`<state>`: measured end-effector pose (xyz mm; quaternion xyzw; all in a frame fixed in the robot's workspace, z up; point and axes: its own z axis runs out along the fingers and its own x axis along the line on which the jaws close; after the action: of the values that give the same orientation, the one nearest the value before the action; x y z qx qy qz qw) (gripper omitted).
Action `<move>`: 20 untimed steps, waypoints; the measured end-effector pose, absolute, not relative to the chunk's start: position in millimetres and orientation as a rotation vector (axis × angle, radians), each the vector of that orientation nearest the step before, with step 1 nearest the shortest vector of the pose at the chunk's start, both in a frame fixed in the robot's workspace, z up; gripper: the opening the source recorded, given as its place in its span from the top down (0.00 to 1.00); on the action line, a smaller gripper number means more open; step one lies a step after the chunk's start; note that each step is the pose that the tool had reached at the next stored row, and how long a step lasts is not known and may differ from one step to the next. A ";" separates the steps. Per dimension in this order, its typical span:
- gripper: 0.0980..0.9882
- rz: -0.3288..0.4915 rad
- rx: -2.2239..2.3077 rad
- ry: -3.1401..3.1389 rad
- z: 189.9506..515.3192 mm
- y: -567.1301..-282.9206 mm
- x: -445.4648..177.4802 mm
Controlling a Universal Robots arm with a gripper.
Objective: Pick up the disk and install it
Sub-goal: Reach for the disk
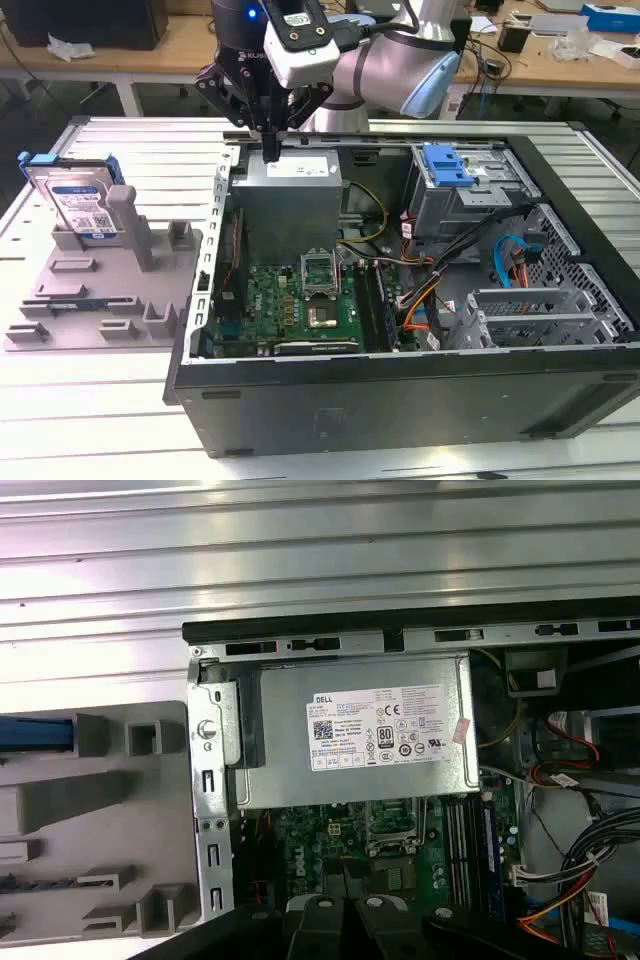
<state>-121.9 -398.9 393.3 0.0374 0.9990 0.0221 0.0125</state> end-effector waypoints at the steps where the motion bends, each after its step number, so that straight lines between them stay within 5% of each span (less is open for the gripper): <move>1: 0.99 0.069 0.117 3.114 393.3 -398.9 -121.9; 10: 0.99 0.069 0.117 3.114 393.0 -398.6 -125.8; 20: 0.99 0.069 0.117 3.114 382.0 -377.9 -218.6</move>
<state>-218.6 -377.9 382.0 0.0375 0.9990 0.0221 0.0125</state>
